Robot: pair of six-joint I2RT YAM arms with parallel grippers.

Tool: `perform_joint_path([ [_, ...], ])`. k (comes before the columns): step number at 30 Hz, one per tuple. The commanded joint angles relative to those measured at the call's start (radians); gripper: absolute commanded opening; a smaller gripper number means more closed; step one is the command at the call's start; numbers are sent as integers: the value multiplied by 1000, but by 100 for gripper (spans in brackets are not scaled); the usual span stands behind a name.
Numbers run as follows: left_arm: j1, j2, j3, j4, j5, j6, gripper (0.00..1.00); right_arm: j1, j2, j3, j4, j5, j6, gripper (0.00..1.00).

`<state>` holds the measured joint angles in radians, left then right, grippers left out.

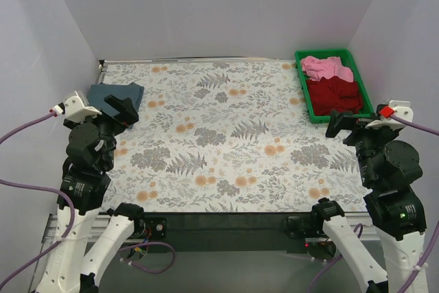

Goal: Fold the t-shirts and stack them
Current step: Grab the tshirt from the pile

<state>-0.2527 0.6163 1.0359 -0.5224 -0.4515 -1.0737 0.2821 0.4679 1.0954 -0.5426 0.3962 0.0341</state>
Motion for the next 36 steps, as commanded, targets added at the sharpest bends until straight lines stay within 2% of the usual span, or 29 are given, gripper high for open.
perform_joint_path([
  [1,-8,-16,-49,41,16,35,98,5,38,-20,61,-34,24,98],
  [9,-10,-75,-282,188,106,49,98,3,256,-5,79,-181,38,98],
  [14,-19,-119,-449,261,195,40,98,2,466,4,110,-195,98,98],
  [16,-28,-131,-497,294,249,21,98,0,540,26,110,-125,108,98],
  [19,-46,-142,-571,331,313,3,98,-61,690,84,110,-92,115,98],
  [24,-88,-147,-574,328,281,67,98,-254,929,181,141,-116,168,97],
  [27,-102,-148,-579,326,269,75,98,-345,1052,224,164,-138,188,92],
  [28,-106,-147,-579,328,266,77,98,-386,1108,250,180,-149,199,85],
  [30,-111,-147,-582,334,267,81,98,-425,1164,280,191,-187,208,78],
  [36,-115,-141,-586,340,264,92,98,-517,1342,357,225,-267,159,74],
])
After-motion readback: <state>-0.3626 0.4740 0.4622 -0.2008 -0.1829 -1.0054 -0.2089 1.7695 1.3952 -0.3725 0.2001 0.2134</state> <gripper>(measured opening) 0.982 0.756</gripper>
